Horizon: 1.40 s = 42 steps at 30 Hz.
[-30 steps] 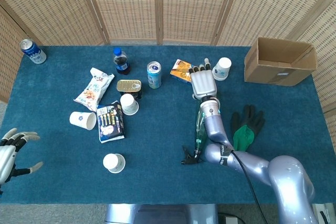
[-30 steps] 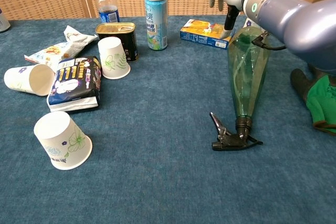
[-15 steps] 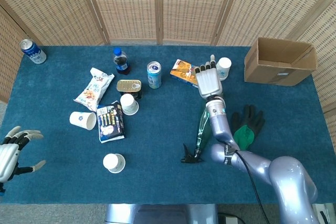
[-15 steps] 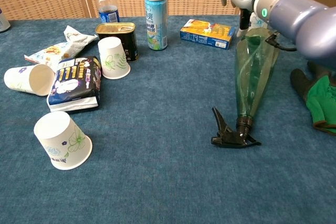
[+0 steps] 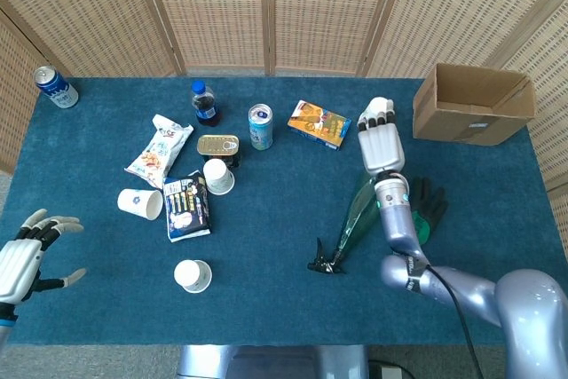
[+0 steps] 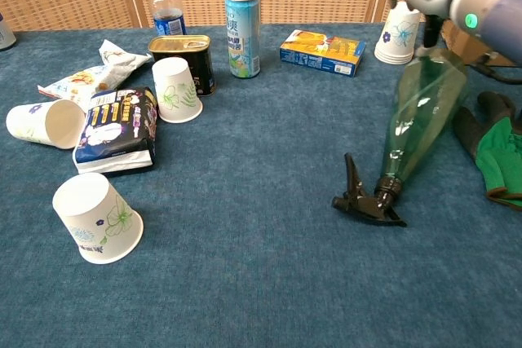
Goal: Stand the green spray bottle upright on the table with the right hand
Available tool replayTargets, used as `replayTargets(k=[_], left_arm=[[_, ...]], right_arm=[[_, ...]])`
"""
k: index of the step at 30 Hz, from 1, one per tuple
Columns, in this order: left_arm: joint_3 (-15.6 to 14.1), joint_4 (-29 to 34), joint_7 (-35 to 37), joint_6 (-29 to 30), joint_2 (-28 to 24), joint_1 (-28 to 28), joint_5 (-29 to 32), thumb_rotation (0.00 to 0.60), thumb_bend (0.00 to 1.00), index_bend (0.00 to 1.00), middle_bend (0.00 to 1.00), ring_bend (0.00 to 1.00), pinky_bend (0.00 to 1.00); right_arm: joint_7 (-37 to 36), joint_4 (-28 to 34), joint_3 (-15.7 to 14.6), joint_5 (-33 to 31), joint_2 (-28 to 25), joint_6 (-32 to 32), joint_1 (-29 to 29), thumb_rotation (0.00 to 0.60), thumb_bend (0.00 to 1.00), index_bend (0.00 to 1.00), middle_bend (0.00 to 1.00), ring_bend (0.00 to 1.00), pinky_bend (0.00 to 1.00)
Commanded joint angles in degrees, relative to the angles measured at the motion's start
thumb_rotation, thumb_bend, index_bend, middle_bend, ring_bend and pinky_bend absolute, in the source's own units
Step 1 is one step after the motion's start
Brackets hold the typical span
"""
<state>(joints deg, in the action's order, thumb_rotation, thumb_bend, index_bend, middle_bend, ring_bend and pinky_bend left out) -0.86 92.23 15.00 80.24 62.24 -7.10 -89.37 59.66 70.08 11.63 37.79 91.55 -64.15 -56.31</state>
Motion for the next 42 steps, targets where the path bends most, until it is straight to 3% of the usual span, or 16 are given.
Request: replayTargets(k=[1,7,11,16,21,33,42], left_arm=[[0.0,-0.3,0.2,-0.1,0.2,-0.3,-0.3,0.598,0.18,0.3,0.28,0.22,0.04],[0.1,-0.6,0.5,-0.4,0.6,-0.9,-0.9,0.597,0.18,0.3,0.28,0.22,0.03],[0.1,-0.6,0.7,-0.7,0.9,-1.4,-1.3,0.595,0.18,0.3,0.28,0.22,0.03],[0.1,-0.6,0.8,-0.4,1.1,-1.4,-1.5,0.598,0.18,0.3,0.28,0.22,0.03],[-0.2,-0.8,0.8,-0.1,1.1,-1.0,-1.0,0.595,0.18,0.3,0.28,0.22,0.03],[-0.1,-1.6,1.0,-0.7,1.1,-1.0,0.3,0.598,0.18,0.3,0.28,0.22,0.01],[-0.3,-0.5,0.9,-1.3,0.8,-1.5,0.0,0.597,0.18,0.3,0.28,0.22,0.0]], right_arm=[[1.7,3.3,-1.3,-0.2,-2.1,-1.6,1.7,0.6,0.0,0.2,0.31,0.18,0.1],[2.9,8.7,-2.0,-0.2,-4.7,-4.1,3.5,0.6,0.0,0.2,0.31,0.18,0.1],[0.7,15.2,-0.9,0.7,-7.3,-5.6,4.6,0.6,0.0,0.2,0.31,0.18,0.1],[-6.6,23.6,1.3,5.4,-10.6,-4.1,5.2,0.6,0.0,0.2,0.31,0.18,0.1],[-9.0,28.2,0.8,9.9,-13.9,-2.7,5.4,0.6,0.0,0.2,0.31,0.17,0.1],[-14.3,35.5,-9.5,25.5,-24.9,3.0,9.8,0.6,0.02,0.24,0.31,0.11,0.1],[-18.3,34.6,-13.4,35.3,-27.5,4.6,12.2,0.6,0.02,0.25,0.31,0.11,0.1]])
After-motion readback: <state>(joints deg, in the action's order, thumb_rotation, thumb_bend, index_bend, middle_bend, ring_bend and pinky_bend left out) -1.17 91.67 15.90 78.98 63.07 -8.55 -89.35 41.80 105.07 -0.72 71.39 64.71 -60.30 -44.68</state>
